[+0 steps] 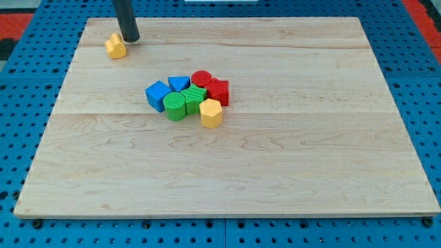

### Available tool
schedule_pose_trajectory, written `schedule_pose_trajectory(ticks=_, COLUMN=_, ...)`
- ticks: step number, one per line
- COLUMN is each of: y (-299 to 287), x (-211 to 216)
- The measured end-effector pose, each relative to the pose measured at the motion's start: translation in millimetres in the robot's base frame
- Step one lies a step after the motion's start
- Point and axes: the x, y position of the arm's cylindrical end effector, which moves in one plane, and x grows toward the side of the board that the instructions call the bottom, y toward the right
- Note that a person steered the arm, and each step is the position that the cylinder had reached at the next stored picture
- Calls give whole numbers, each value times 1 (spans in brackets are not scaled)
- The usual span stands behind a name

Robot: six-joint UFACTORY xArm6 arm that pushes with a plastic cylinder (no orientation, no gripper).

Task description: Move yellow heart towards top left

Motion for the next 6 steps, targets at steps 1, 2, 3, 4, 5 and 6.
schedule_pose_trajectory(ticks=1, y=12, x=60)
schedule_pose_trajectory(ticks=2, y=-45, x=79)
schedule_pose_trajectory(ticks=3, y=-62, x=43)
schedule_pose_trajectory(ticks=4, y=-54, x=42)
schedule_pose_trajectory(ticks=5, y=-49, x=81)
schedule_pose_trajectory(ticks=6, y=-8, x=77)
